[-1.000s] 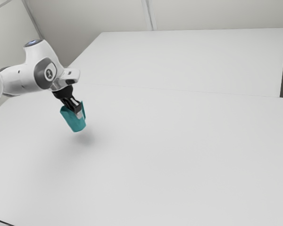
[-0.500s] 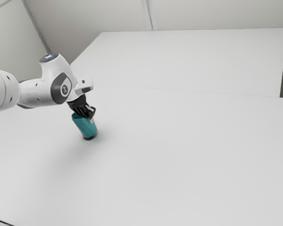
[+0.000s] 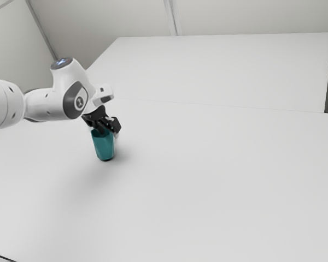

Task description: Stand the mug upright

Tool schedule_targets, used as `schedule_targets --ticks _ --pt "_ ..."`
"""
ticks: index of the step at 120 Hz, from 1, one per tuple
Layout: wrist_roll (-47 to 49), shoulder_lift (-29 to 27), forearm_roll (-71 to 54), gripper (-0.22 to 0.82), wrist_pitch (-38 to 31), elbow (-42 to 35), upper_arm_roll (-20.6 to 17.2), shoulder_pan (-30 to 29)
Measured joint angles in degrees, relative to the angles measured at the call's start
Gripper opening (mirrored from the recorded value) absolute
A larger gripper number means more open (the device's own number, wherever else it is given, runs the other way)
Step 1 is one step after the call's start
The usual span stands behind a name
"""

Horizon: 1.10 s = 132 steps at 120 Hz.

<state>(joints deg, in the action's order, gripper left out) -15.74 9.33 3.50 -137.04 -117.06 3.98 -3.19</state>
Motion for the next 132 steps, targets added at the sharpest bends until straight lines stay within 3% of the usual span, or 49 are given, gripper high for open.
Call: schedule_targets --ticks 16,32,45,87,132 --pt "0.52 -2.48 -0.24 0.50 2.87 2.27 -0.16 0.60" --pt "0.92 -2.34 -0.30 0.55 9.91 9.06 -0.20 0.95" --pt "1.00 -2.96 -0.32 0.57 16.72 13.51 -0.21 1.05" --pt "0.67 -10.65 -1.47 0.60 30.44 16.68 -0.58 3.79" --pt "0.16 -12.81 -1.65 0.60 35.98 17.72 -1.37 1.64"
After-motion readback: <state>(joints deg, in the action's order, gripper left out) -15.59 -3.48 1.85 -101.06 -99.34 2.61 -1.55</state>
